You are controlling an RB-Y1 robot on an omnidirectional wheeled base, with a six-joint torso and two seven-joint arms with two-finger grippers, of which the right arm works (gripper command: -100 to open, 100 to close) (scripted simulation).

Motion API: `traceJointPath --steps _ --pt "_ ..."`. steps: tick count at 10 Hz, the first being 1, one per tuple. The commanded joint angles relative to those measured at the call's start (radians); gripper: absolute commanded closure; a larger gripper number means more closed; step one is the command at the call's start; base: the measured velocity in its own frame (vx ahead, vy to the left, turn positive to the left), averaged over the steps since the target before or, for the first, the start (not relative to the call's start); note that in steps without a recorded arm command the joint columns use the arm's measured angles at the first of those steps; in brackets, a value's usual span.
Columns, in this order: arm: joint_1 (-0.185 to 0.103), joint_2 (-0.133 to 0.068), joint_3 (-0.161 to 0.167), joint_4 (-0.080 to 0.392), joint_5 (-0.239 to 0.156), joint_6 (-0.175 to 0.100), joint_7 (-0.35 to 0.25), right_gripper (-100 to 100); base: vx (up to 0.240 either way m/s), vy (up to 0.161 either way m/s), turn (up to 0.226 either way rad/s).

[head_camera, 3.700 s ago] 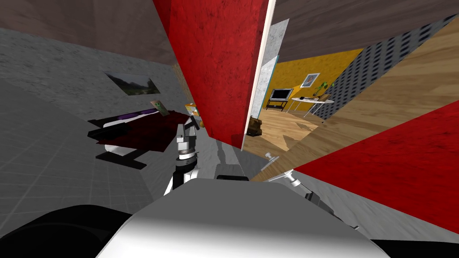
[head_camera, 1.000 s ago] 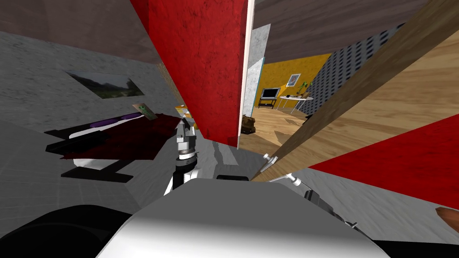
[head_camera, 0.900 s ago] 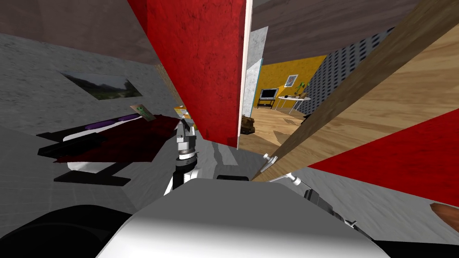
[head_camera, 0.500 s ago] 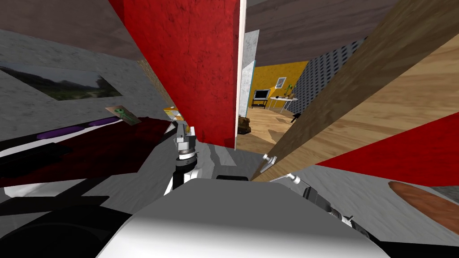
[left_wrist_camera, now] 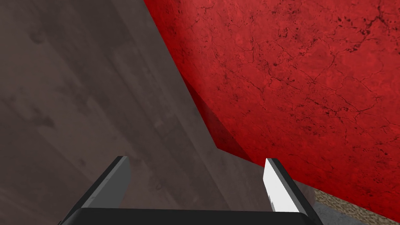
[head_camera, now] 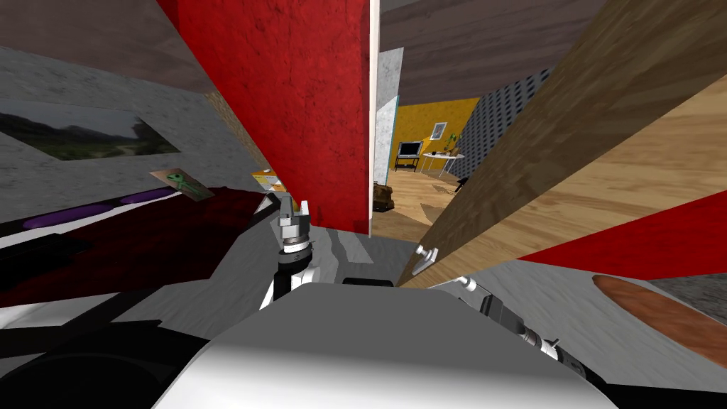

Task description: Pull the door open

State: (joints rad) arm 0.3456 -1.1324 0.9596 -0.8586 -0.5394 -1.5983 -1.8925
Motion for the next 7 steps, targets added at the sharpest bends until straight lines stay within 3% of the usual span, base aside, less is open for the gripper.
traceJointPath --steps 1,7 --pt "0.022 0.010 0.027 -0.031 0.019 0.017 0.003 100 -0.001 -0.002 -0.029" --pt "0.022 0.010 0.027 -0.031 0.019 0.017 0.003 100 0.001 0.000 -0.004"
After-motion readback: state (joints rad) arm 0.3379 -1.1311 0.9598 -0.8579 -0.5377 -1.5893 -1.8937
